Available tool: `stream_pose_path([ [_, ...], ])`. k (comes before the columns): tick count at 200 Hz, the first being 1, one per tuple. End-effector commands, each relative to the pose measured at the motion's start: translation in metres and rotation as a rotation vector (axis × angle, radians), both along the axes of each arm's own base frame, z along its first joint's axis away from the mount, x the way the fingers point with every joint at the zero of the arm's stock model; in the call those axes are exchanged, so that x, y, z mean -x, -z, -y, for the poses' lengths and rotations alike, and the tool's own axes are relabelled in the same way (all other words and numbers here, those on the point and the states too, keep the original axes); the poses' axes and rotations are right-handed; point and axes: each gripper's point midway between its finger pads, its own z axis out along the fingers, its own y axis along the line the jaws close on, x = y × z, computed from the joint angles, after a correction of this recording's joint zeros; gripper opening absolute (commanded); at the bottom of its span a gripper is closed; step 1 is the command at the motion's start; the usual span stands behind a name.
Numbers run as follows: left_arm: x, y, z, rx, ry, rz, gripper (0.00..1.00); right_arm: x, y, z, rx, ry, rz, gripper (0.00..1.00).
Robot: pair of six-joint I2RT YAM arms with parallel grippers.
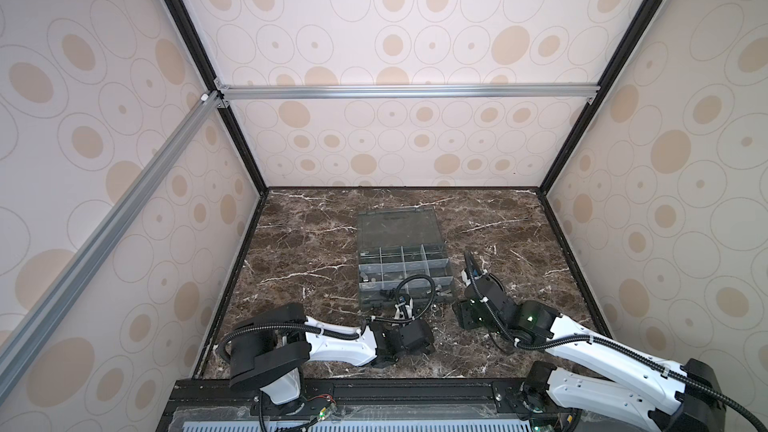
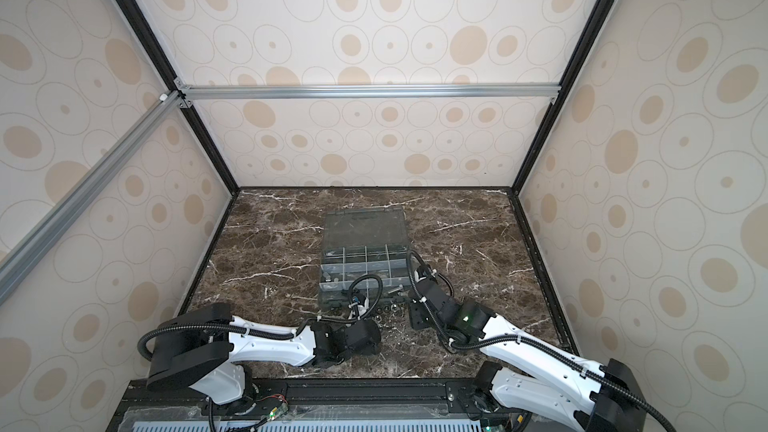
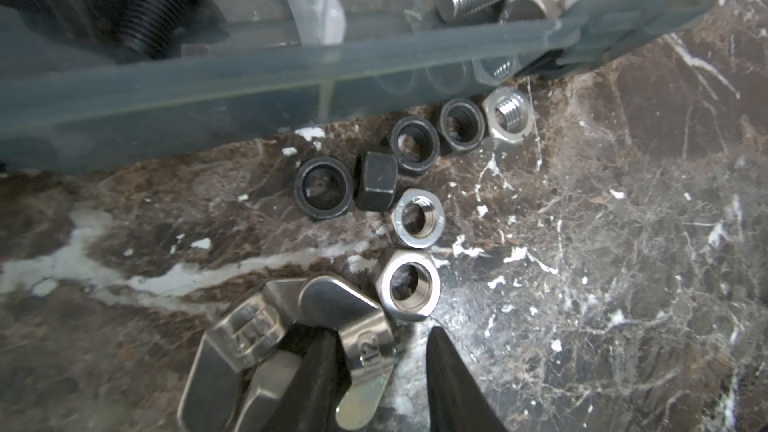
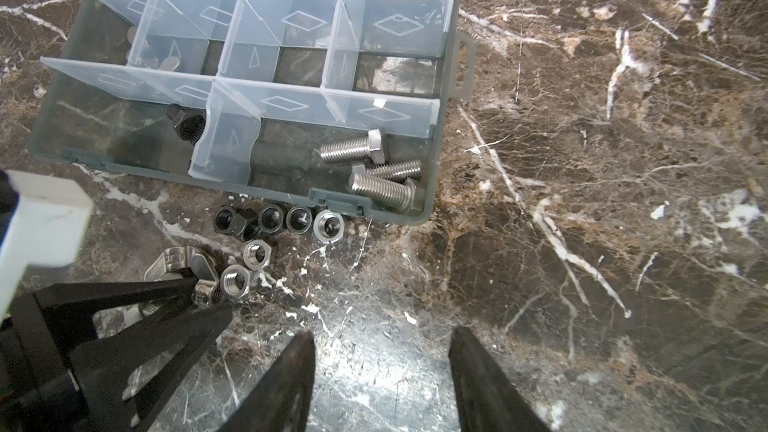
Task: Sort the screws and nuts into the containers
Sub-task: 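Lower the left gripper onto a silver wing nut beside the box, then close the left gripper on the silver wing nut, then lift the wing nut with the left gripper over the wing nut compartment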
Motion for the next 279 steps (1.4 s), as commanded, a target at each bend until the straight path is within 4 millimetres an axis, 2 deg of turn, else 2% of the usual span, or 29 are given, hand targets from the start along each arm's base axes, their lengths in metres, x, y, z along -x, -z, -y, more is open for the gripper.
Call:
stream_pose_path([
  [1, -0.009, -0.002, -0.008, -0.043, -0.035, 0.029, 0.35, -0.001, 0.004, 0.005, 0.005, 0.028, -0.003, 0.56],
  [83, -0.01, 0.001, -0.014, -0.055, -0.042, 0.027, 0.23, 0.0, 0.004, 0.006, 0.0, 0.029, -0.005, 0.56],
  [138, -0.011, -0.014, -0.021, -0.036, -0.055, 0.052, 0.2, 0.0, 0.004, 0.006, 0.0, 0.03, -0.005, 0.56],
  [187, -0.012, -0.048, -0.02, 0.054, -0.04, 0.097, 0.19, 0.001, 0.004, 0.007, -0.002, 0.031, -0.007, 0.56],
  [221, -0.02, -0.085, -0.027, 0.138, -0.061, 0.163, 0.19, 0.002, 0.004, 0.008, -0.006, 0.033, -0.004, 0.56],
  [267, -0.054, -0.147, -0.054, 0.269, -0.136, 0.309, 0.2, 0.001, 0.004, 0.004, -0.012, 0.028, -0.008, 0.56],
  [279, -0.066, -0.157, -0.064, 0.26, -0.144, 0.334, 0.2, 0.001, 0.004, 0.003, -0.012, 0.026, -0.011, 0.56],
])
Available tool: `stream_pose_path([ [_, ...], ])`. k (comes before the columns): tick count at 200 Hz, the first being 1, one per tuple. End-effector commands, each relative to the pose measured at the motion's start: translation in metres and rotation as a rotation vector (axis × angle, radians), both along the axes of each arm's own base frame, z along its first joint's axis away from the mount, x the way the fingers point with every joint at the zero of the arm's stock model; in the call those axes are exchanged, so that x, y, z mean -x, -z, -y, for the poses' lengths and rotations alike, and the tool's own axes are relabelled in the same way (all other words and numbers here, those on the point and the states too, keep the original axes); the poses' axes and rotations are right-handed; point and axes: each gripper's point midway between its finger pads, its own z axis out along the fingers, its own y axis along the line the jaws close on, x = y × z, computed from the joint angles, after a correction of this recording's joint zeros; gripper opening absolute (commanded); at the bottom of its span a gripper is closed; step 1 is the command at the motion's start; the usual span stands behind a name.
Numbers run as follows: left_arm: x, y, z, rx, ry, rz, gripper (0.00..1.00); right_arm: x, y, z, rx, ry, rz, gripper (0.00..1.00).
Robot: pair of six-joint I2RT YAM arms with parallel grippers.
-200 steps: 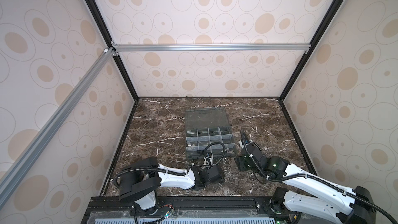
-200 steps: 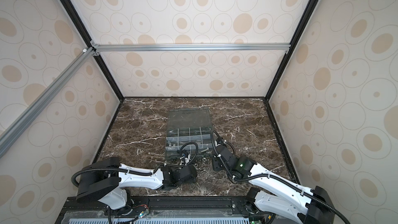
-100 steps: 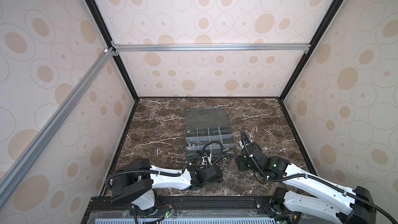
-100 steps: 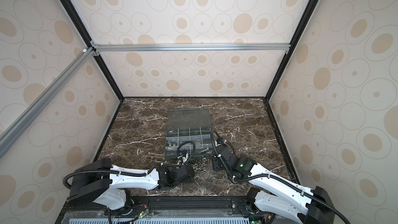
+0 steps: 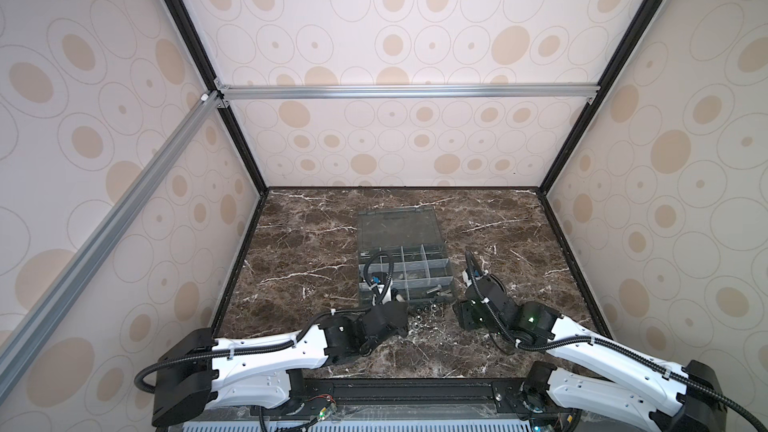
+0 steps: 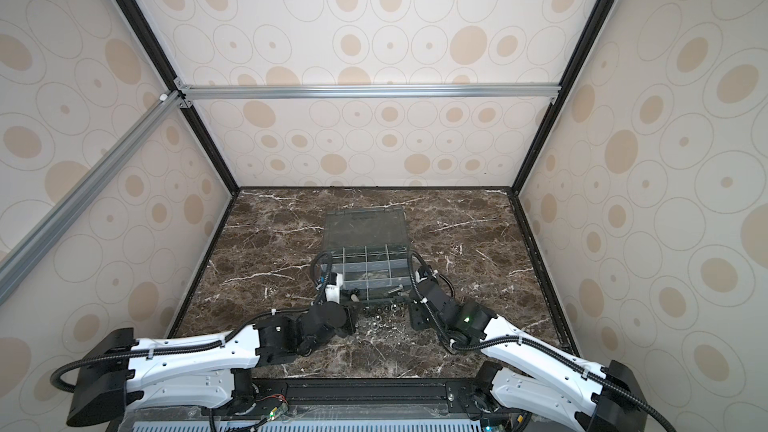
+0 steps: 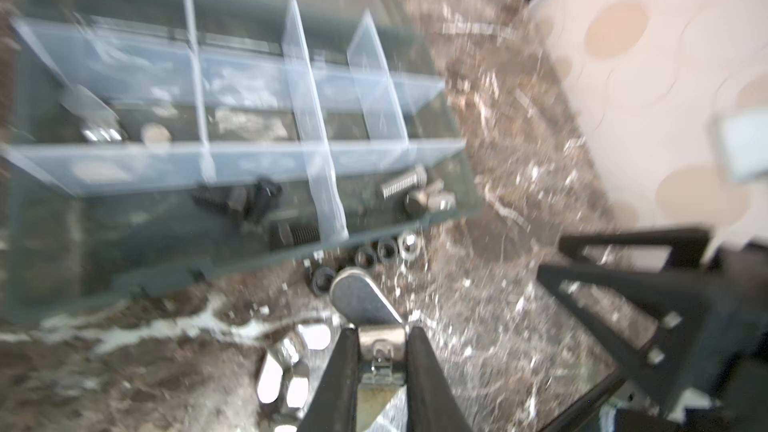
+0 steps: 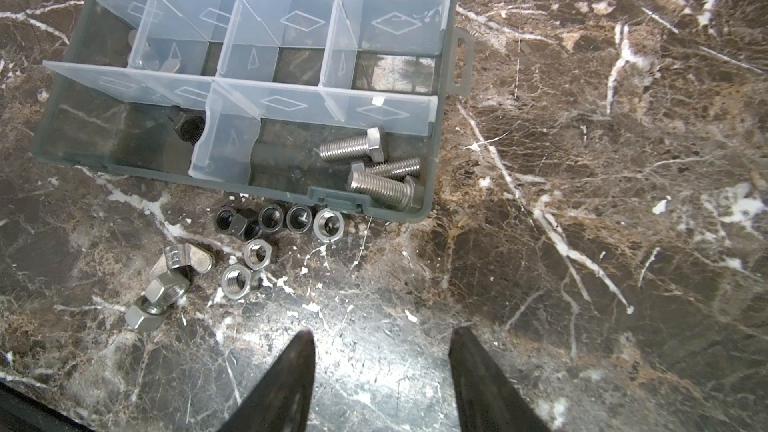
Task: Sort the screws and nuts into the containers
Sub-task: 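Lift the wing nut with the left gripper over the wing nut compartment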
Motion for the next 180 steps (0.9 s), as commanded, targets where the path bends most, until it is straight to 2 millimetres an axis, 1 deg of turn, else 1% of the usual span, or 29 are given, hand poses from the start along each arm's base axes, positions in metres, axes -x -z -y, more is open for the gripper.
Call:
stream_pose_path([
  [1, -0.027, -0.026, -0.022, -0.02, -0.051, 0.098, 0.2, -0.001, 0.004, 0.002, 0.0, 0.018, -0.008, 0.56],
  [22, -0.047, -0.029, -0.037, -0.053, -0.067, 0.097, 0.21, -0.001, 0.002, 0.002, 0.0, 0.017, -0.009, 0.56],
  [57, -0.08, -0.02, -0.067, -0.085, -0.12, 0.074, 0.21, -0.002, -0.001, 0.002, -0.002, 0.019, -0.001, 0.56],
  [71, -0.092, -0.019, -0.073, -0.071, -0.122, 0.066, 0.21, -0.002, -0.003, 0.003, 0.0, 0.017, 0.003, 0.56],
  [97, -0.108, -0.016, -0.073, -0.084, -0.106, 0.056, 0.21, -0.001, -0.006, 0.005, 0.003, 0.017, 0.006, 0.56],
  [131, -0.124, -0.004, -0.063, -0.076, -0.087, 0.022, 0.21, 0.003, -0.006, 0.01, -0.006, 0.025, 0.006, 0.56],
  [168, -0.133, 0.005, -0.059, -0.077, -0.083, 0.004, 0.21, 0.007, -0.007, 0.016, -0.007, 0.028, 0.016, 0.56],
  [180, -0.134, 0.008, -0.059, -0.078, -0.087, -0.006, 0.24, 0.008, -0.007, 0.018, -0.003, 0.03, 0.017, 0.56],
])
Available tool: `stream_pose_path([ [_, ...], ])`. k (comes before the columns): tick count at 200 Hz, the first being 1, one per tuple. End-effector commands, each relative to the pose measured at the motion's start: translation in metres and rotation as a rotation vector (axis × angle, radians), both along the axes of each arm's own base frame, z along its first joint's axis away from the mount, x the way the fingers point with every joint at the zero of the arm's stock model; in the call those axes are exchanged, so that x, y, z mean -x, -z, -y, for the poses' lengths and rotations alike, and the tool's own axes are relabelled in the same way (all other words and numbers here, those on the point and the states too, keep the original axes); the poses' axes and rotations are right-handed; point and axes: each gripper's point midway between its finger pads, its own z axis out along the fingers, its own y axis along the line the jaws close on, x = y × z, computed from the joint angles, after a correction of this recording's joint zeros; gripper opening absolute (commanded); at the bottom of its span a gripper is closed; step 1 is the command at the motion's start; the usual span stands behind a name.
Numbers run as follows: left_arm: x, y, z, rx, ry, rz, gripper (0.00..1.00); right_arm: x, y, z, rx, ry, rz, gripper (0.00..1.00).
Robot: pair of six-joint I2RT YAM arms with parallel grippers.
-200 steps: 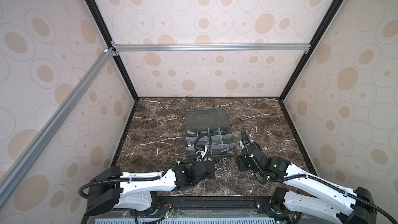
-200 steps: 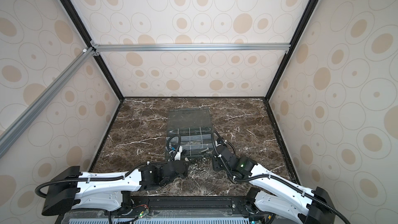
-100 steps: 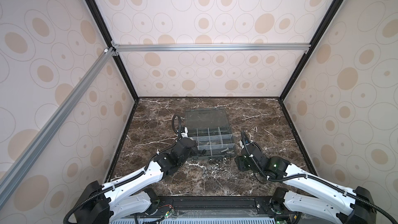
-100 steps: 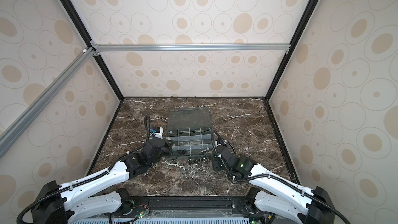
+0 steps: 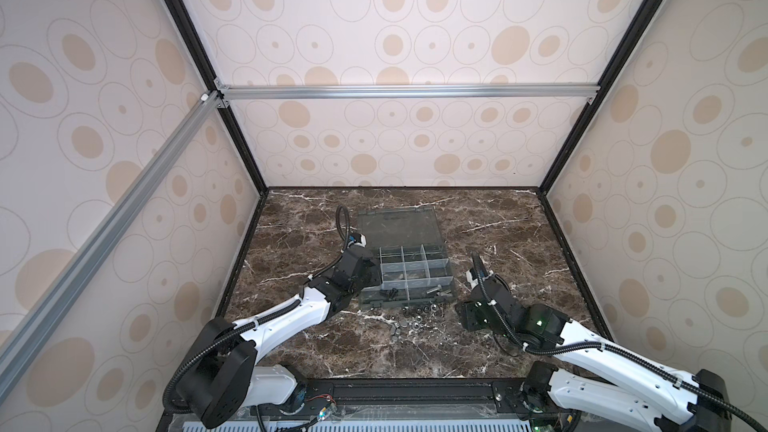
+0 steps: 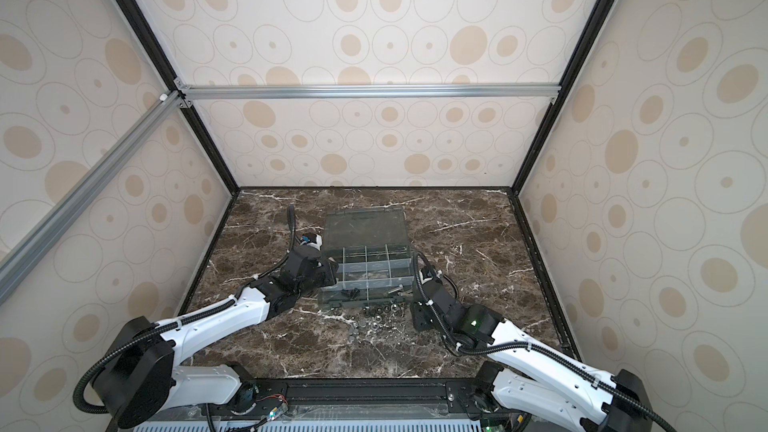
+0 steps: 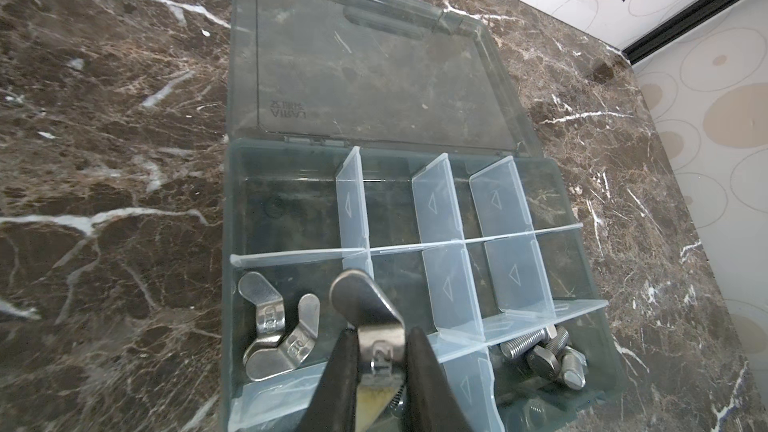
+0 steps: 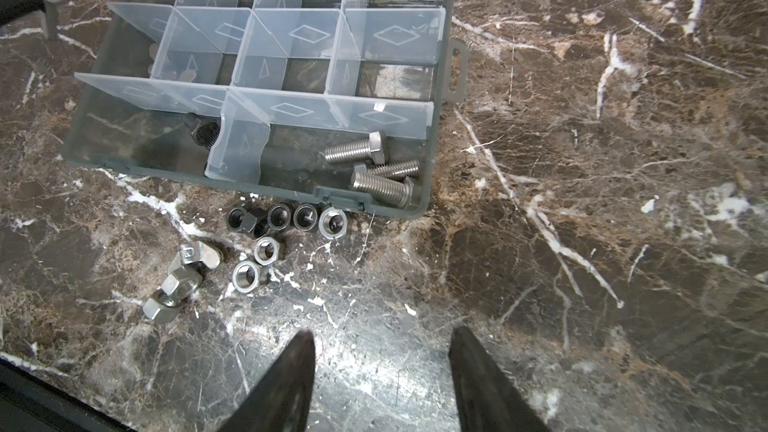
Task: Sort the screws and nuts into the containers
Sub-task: 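Lift the wing nut with the left gripper over the wing nut compartment, then open the left gripper to release the wing nut into the compartment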
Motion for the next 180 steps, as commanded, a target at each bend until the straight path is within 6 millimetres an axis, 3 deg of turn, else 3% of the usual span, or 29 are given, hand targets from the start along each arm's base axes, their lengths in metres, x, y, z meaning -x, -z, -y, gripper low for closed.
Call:
stream_pose_path([
  [1, -0.016, -0.022, 0.007, 0.035, 0.01, 0.057, 0.24, 0.003, 0.005, 0.013, 0.027, 0.03, -0.01, 0.56],
  [15, -0.016, -0.02, 0.006, 0.036, -0.003, 0.05, 0.36, 0.005, 0.006, 0.015, 0.03, 0.032, -0.012, 0.56],
  [53, -0.015, -0.02, 0.001, 0.044, -0.02, 0.052, 0.41, 0.007, 0.007, 0.019, 0.02, 0.046, -0.006, 0.56],
  [180, 0.021, -0.026, -0.012, 0.217, -0.045, 0.066, 0.44, 0.003, 0.013, 0.01, 0.034, 0.015, -0.012, 0.57],
])
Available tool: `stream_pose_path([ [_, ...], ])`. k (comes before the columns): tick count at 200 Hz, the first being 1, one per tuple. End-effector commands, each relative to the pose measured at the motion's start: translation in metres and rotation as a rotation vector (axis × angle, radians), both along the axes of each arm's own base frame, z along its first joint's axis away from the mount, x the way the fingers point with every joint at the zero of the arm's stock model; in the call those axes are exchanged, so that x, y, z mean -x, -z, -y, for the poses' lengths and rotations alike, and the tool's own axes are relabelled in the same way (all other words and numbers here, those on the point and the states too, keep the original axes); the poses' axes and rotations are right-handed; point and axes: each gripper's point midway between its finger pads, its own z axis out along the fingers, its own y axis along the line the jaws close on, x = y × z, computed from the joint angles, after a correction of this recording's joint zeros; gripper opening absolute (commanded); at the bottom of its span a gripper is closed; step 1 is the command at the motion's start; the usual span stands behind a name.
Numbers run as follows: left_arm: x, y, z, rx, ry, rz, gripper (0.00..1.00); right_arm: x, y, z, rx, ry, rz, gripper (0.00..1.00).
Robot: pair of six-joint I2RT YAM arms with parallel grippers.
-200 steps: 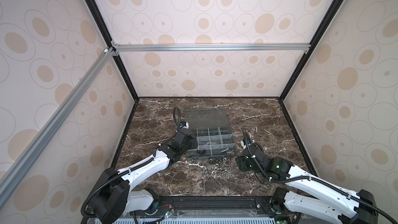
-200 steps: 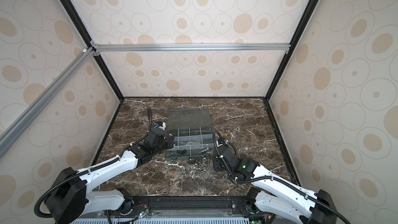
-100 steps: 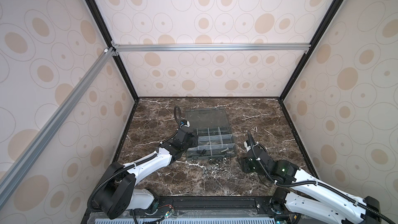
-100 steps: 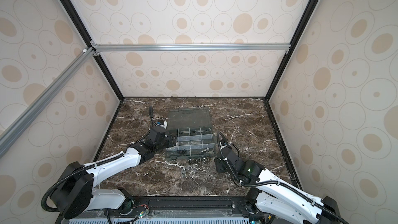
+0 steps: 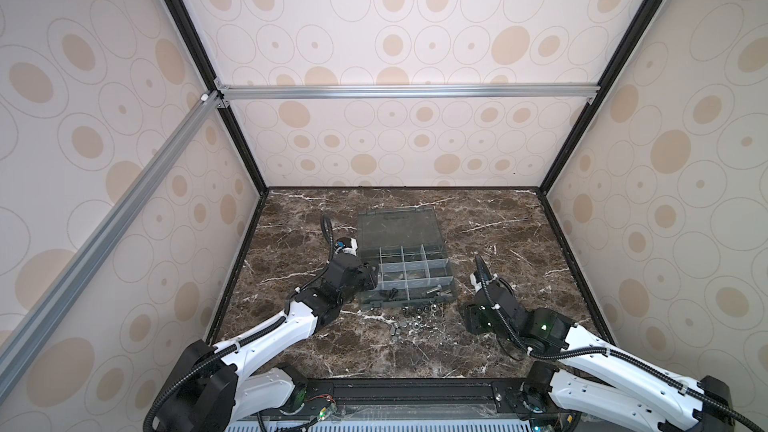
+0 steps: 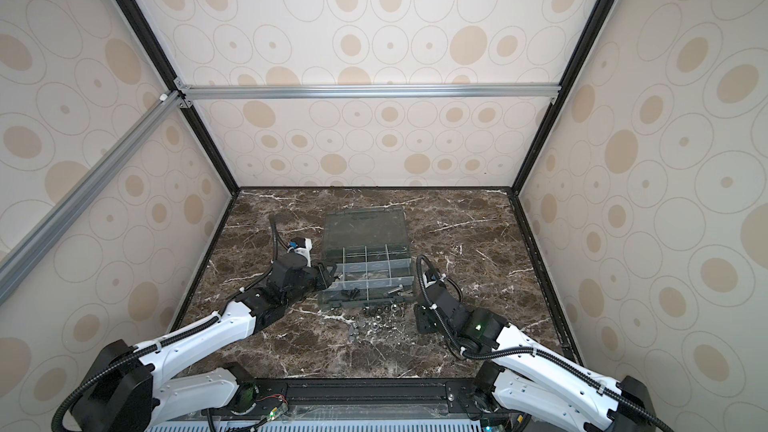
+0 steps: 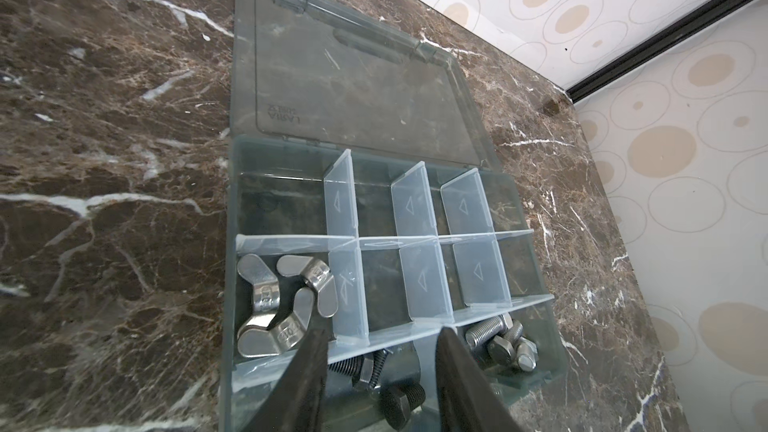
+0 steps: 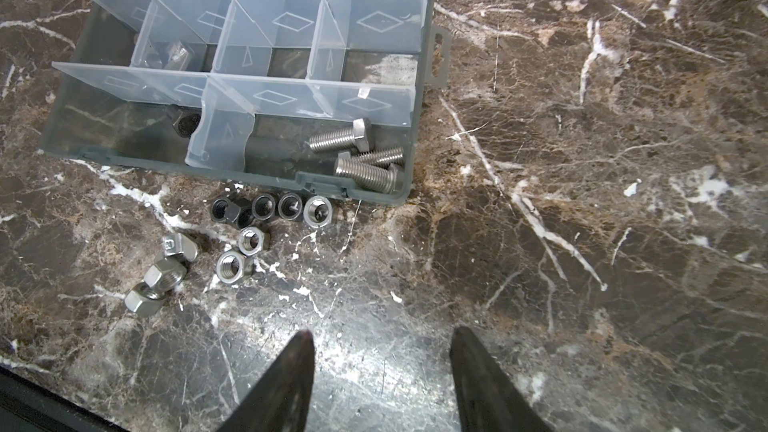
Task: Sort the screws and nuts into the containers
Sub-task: 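Open the left gripper to release the wing nut into the compartment, then draw the left gripper back while the right gripper moves over the wing nuts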
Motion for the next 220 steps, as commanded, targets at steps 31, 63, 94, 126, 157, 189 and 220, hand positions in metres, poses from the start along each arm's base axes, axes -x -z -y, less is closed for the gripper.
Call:
stream_pose_path([
  [31, 0.009, -0.007, 0.005, 0.105, -0.003, 0.008, 0.46, -0.003, 0.006, -0.002, 0.01, 0.0, -0.01, 0.57],
  [63, 0.018, -0.008, 0.013, 0.17, 0.006, 0.026, 0.46, -0.003, 0.007, -0.002, 0.007, 0.0, -0.009, 0.57],
  [94, 0.024, -0.009, 0.018, 0.132, -0.002, 0.034, 0.5, -0.003, 0.006, -0.003, 0.006, -0.004, -0.012, 0.57],
  [126, 0.03, -0.008, 0.026, 0.144, 0.001, 0.038, 0.5, -0.003, 0.008, -0.008, -0.003, -0.018, -0.022, 0.57],
  [157, 0.034, -0.007, 0.031, 0.153, 0.006, 0.04, 0.5, -0.003, 0.008, -0.014, -0.007, -0.04, -0.034, 0.57],
  [189, 0.037, -0.009, 0.032, 0.154, 0.007, 0.047, 0.5, -0.003, 0.008, -0.021, -0.01, -0.08, -0.04, 0.57],
  [220, 0.039, -0.01, 0.023, 0.14, -0.014, 0.054, 0.5, -0.002, 0.01, -0.035, -0.011, -0.168, -0.047, 0.57],
])
